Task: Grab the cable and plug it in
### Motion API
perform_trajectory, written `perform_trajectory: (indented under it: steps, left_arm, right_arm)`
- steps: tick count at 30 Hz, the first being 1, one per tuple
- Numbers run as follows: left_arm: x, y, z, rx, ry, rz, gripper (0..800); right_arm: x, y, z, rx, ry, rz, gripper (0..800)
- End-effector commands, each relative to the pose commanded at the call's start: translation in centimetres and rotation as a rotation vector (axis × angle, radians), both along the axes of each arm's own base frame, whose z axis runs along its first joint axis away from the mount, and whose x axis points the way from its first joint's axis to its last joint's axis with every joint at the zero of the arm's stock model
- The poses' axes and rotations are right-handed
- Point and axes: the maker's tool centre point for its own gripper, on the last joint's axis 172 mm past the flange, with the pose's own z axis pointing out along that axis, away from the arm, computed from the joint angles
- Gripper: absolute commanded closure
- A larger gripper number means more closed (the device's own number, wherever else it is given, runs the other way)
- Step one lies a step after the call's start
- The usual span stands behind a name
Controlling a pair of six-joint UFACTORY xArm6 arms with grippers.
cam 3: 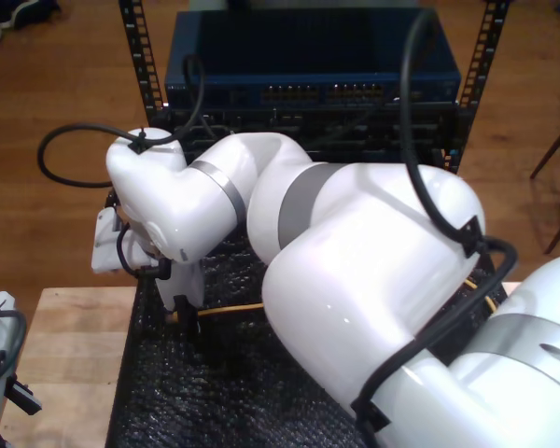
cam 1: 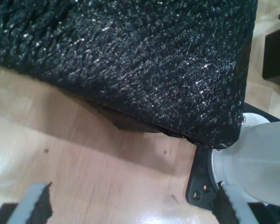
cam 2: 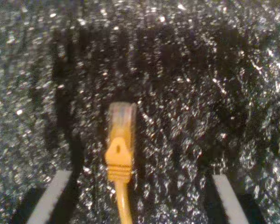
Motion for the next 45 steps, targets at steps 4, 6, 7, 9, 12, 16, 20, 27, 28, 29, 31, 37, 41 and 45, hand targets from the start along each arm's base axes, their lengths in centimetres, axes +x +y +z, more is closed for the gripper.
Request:
perform_trajectory:
  steps: [4, 6, 7, 9, 12, 16, 20, 27, 28, 29, 31, 37, 41, 45]
  left_arm:
    - [0.0, 0.0, 0.0, 0.0, 0.0, 0.0, 0]
    - [0.0, 0.0, 0.0, 0.0, 0.0, 0.0, 0]
    - [0.0, 0.0, 0.0, 0.0, 0.0, 0.0, 0]
    - [0.0, 0.0, 0.0, 0.0, 0.0, 0.0, 0]
    - [-0.03, -0.02, -0.07, -0.002, 0.002, 0.0, 0]
    - [-0.03, -0.02, -0.07, -0.002, 0.002, 0.0, 0]
    - [-0.04, -0.03, -0.1, -0.003, 0.004, 0.0, 0]
    - [-0.08, -0.07, -0.12, -0.005, 0.006, 0.0, 0]
    - [-0.05, -0.04, -0.13, -0.004, 0.005, 0.0, 0]
    - [-0.07, -0.05, -0.17, -0.005, 0.006, 0.0, 0]
    - [-0.07, -0.05, -0.17, -0.005, 0.006, 0.0, 0]
    - [-0.09, -0.07, -0.23, -0.006, 0.009, 0.0, 0]
    - [-0.09, -0.07, -0.23, -0.006, 0.009, 0.0, 0]
    - [-0.12, -0.1, -0.22, -0.007, 0.01, 0.0, 0]
  right_arm:
    - [-0.02, 0.12, -0.02, 0.001, -0.001, 0.002, 262]
    - [0.0, -0.04, -0.09, -0.002, 0.0, 0.001, 284]
    - [-0.02, -0.02, -0.09, -0.001, 0.001, 0.0, 311]
    - [-0.06, 0.03, -0.09, -0.002, 0.0, 0.002, 350]
    - [-0.27, 0.07, -0.21, -0.004, 0.002, 0.004, 431]
    - [-0.66, 0.48, -0.2, -0.01, -0.004, 0.021, 479]
    - [-0.74, 0.4, -0.32, -0.014, -0.005, 0.023, 524]
    - [-0.89, 0.46, -0.37, -0.017, -0.004, 0.029, 536]
    - [-0.89, 0.46, -0.37, -0.017, -0.004, 0.029, 536]
    - [-0.86, 0.44, -0.37, -0.017, -0.005, 0.029, 536]
    - [-0.8, 0.38, -0.37, -0.017, -0.005, 0.028, 537]
    - [-0.69, 0.5, 0.06, -0.012, -0.011, 0.028, 593]
    - [-0.65, 0.42, 0.02, -0.021, -0.018, 0.038, 709]
    - [-0.15, -0.22, 0.15, -0.048, -0.041, 0.058, 773]
